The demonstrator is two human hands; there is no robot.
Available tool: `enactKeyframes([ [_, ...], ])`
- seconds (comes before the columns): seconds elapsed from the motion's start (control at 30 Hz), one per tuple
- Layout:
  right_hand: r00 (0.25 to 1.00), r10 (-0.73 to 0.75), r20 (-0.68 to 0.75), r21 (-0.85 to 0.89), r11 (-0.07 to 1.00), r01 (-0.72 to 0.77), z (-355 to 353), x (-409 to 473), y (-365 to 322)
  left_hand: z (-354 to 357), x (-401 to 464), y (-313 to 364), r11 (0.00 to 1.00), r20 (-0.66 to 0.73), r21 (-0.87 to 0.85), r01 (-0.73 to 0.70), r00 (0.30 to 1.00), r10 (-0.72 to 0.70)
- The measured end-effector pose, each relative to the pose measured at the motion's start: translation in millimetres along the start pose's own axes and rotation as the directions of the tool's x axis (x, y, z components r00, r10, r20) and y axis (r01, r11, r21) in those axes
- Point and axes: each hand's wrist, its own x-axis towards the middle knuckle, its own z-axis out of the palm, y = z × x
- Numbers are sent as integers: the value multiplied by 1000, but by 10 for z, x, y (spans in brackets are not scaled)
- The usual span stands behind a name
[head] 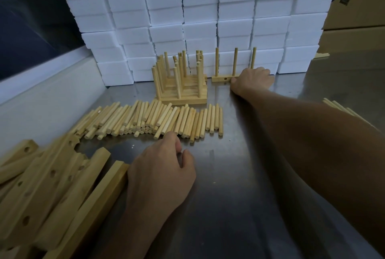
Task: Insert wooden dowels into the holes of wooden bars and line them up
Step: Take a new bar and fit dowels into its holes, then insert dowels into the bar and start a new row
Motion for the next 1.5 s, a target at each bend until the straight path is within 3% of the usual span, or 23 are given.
enactKeyframes([
  [0.13,999,-18,-40,96,995,21,-28,-46,2,15,9,-13,1000,1,0,0,1000,0],
  [0.4,982,-183,41,-85,979,186,-71,-244,34,6,6,-21,1000,-9,5,-10,1000,10],
  [0.67,924,-382,-16,-129,917,377,-276,-698,183,8,8,-24,1000,-2,27,-1,1000,1],
  [0.87,887,-460,36,-159,874,459,-486,-1285,269,12,5,-27,999,7,52,-14,1000,14],
  [1.0,899,-437,27,-56,898,437,-505,-1623,373,-18,-13,10,994,7,102,-50,999,49],
  [1.13,931,-364,-8,259,899,354,-465,-1842,533,-71,-110,96,940,-127,339,-32,989,80],
  [1.27,922,-387,7,310,877,366,-510,-1925,599,-216,-180,72,849,-109,520,94,993,-43],
  [1.37,925,-380,11,347,869,353,-535,-1928,630,-282,-191,35,854,-56,505,123,992,-110],
  [1.5,931,-365,15,430,843,324,-572,-1921,660,-276,-195,45,904,-27,428,14,1000,-3],
])
